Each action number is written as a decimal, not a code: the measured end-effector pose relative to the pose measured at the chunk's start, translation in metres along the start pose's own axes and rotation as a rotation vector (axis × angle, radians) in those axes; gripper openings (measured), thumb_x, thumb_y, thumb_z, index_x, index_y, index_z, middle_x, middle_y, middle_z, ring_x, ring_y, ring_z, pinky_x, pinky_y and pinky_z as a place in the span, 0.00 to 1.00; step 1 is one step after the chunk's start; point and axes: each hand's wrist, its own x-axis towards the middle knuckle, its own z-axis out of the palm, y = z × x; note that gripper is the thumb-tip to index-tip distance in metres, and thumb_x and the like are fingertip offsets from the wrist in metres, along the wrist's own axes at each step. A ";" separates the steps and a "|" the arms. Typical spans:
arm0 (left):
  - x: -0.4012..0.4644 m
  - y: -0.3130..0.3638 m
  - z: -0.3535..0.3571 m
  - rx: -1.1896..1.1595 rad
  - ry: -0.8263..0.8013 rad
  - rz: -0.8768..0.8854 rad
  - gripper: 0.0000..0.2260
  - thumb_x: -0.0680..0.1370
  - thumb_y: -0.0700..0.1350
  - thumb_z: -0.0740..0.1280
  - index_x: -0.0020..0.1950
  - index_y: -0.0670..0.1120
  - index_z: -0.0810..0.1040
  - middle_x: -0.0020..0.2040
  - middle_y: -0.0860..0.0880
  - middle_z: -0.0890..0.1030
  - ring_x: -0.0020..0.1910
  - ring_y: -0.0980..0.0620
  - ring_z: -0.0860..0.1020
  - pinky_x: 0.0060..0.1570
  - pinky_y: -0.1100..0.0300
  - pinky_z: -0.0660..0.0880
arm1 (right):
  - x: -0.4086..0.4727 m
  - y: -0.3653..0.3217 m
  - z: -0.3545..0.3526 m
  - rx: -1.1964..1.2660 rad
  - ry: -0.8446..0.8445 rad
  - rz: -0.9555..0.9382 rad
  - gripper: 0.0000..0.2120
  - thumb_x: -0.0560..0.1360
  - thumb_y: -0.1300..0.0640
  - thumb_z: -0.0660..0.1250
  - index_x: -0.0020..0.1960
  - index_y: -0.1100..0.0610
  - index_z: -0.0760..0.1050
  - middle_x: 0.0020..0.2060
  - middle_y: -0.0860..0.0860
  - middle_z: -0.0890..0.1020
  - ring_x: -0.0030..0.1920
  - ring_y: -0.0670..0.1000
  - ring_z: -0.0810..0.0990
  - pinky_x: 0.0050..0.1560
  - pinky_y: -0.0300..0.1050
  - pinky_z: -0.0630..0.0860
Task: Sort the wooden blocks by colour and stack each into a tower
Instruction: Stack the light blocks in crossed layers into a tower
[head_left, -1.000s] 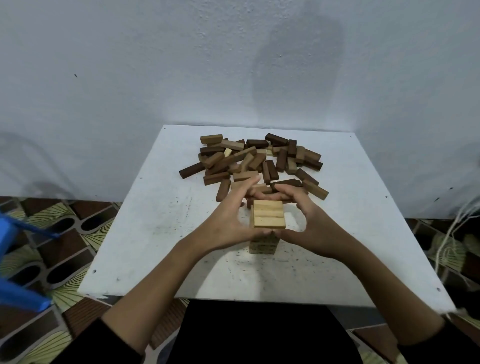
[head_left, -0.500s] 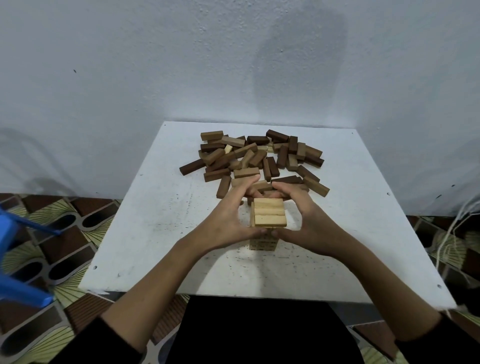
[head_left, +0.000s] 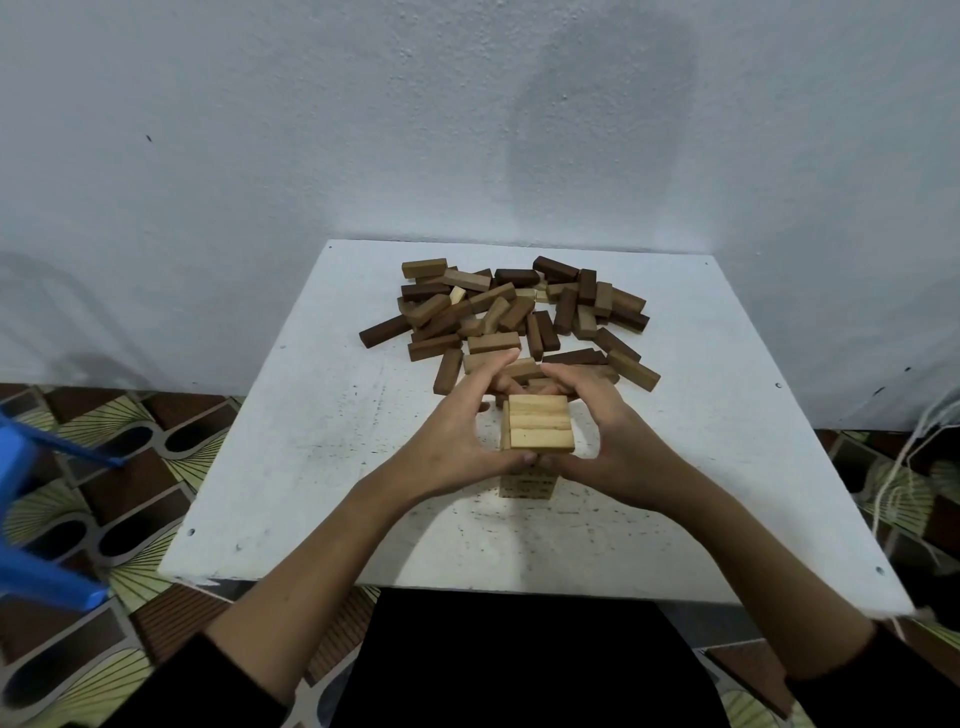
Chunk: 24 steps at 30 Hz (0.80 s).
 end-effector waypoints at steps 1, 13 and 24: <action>0.000 0.000 0.000 -0.003 0.000 -0.006 0.42 0.68 0.40 0.77 0.76 0.51 0.58 0.56 0.59 0.72 0.60 0.64 0.70 0.66 0.61 0.66 | 0.000 0.000 0.000 0.001 0.001 -0.003 0.39 0.67 0.55 0.76 0.69 0.43 0.57 0.57 0.41 0.68 0.59 0.43 0.66 0.59 0.42 0.68; -0.018 -0.012 0.028 -0.195 -0.036 -0.143 0.49 0.67 0.55 0.72 0.78 0.53 0.44 0.78 0.57 0.49 0.76 0.58 0.52 0.74 0.59 0.55 | -0.025 -0.002 0.032 0.347 0.029 0.232 0.43 0.66 0.42 0.68 0.71 0.38 0.44 0.67 0.33 0.56 0.66 0.31 0.56 0.62 0.27 0.55; -0.024 -0.016 0.043 -0.239 -0.032 -0.156 0.51 0.67 0.54 0.71 0.77 0.54 0.38 0.77 0.51 0.52 0.76 0.52 0.57 0.72 0.46 0.62 | -0.025 -0.009 0.042 0.367 0.044 0.255 0.51 0.66 0.38 0.66 0.77 0.50 0.39 0.69 0.39 0.53 0.73 0.42 0.52 0.72 0.44 0.54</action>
